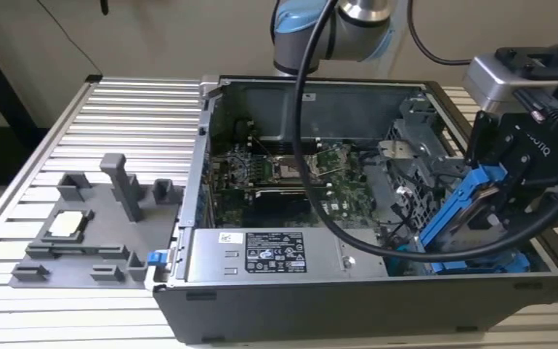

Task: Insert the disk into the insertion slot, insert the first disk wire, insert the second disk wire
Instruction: 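Insert the disk into the insertion slot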

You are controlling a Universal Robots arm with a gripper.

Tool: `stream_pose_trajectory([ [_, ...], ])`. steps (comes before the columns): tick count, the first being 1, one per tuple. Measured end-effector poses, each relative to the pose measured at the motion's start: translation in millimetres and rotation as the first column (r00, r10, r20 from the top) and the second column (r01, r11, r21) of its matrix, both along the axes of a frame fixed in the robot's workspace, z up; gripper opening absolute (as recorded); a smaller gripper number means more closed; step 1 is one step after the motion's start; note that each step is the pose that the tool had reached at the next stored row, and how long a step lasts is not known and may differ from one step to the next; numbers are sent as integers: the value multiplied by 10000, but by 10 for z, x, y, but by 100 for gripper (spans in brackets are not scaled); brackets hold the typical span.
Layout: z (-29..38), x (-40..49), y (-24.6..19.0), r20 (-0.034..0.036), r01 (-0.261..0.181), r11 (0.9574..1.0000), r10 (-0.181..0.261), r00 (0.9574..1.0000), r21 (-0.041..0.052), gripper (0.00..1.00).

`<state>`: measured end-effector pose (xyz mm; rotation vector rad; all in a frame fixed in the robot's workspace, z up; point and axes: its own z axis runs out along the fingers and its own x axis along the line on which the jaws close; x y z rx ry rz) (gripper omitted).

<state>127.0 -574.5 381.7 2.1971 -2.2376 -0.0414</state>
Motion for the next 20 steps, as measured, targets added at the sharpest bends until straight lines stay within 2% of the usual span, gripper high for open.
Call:
stream_pose_trajectory([
  [9,-145,0,0,1,0,10000,0,10000,8,33],
  [17,-167,0,0,2,0,10000,0,10000,16,33],
  [19,-166,0,0,2,0,10000,0,10000,15,34],
  [20,-167,0,0,2,0,10000,0,10000,15,41],
])
